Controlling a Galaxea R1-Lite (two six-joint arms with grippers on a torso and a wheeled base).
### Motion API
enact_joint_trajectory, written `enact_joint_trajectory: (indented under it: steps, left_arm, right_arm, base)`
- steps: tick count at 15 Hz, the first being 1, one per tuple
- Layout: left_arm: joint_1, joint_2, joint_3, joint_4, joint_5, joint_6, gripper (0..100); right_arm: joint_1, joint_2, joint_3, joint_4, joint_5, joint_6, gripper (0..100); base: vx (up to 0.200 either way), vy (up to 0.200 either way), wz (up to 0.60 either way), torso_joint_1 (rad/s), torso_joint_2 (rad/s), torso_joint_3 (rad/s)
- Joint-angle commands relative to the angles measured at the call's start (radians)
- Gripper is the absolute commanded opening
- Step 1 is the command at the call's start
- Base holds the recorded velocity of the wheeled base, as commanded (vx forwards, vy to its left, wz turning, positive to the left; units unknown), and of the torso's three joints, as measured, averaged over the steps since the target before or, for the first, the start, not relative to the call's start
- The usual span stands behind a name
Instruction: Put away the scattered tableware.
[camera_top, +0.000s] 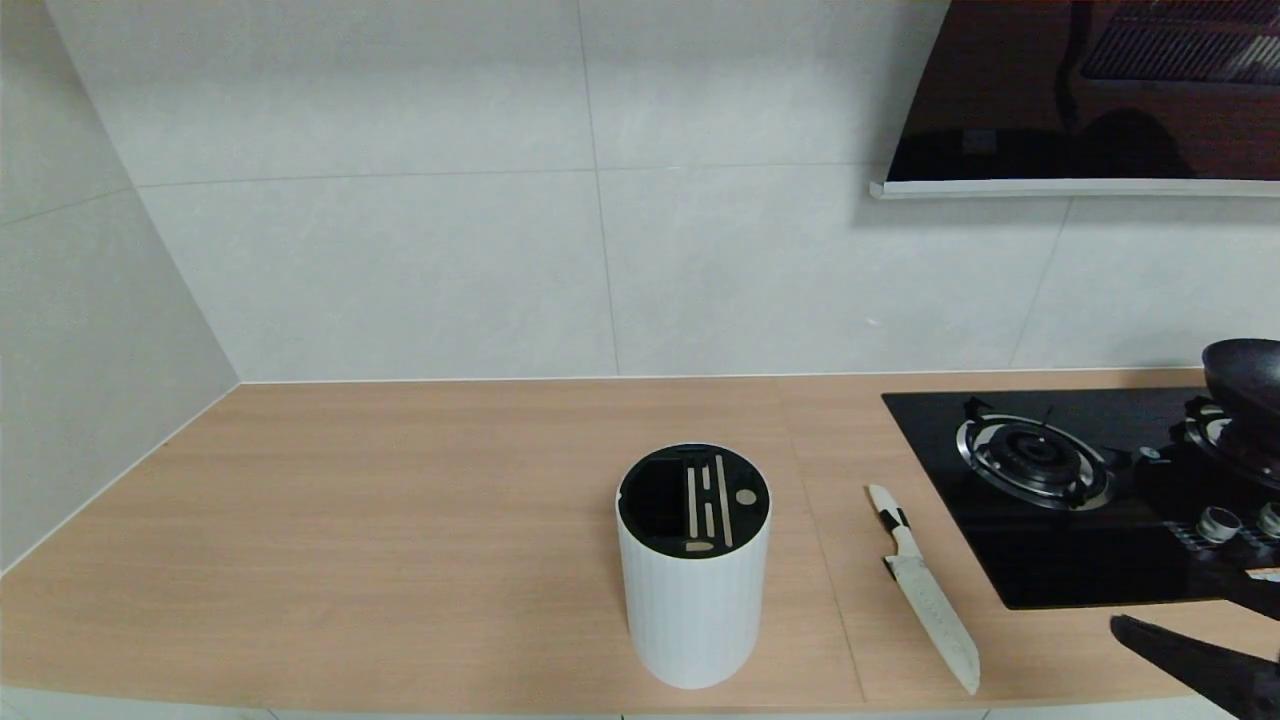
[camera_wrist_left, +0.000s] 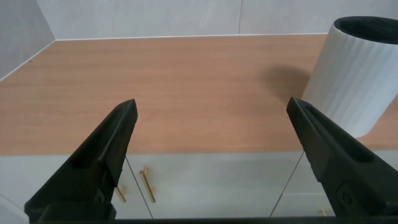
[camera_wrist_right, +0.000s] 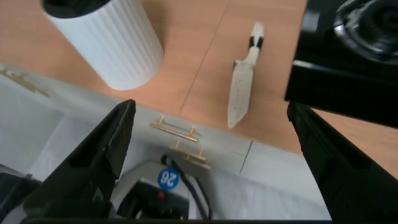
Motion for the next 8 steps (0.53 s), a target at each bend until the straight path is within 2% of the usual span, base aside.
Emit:
enact_joint_trajectory:
  steps: [1, 4, 6, 8]
  left_arm:
    - [0.0, 0.0, 0.0, 0.0, 0.0, 0.0, 100]
    - [0.0, 0.0, 0.0, 0.0, 0.0, 0.0, 100]
    - [0.0, 0.0, 0.0, 0.0, 0.0, 0.0, 100]
    - [0.0, 0.0, 0.0, 0.0, -0.001, -0.002, 100]
  right_arm:
    - [0.023, 0.311, -0.066, -0.121, -0.019, 0.0, 100]
    - [0.063, 0.502, -0.12, -0.236, -0.047, 0.0, 100]
    - [0.087, 0.595, -0.14, -0.299, -0.111, -0.004, 100]
    - [0.103, 0.738, -0.161, -0.421, -0.206, -0.001, 100]
  base:
    - [0.0, 0.0, 0.0, 0.0, 0.0, 0.0]
    - [0.0, 0.0, 0.0, 0.0, 0.0, 0.0]
    - [0.0, 0.0, 0.0, 0.0, 0.0, 0.0]
    - [0.0, 0.0, 0.0, 0.0, 0.0, 0.0]
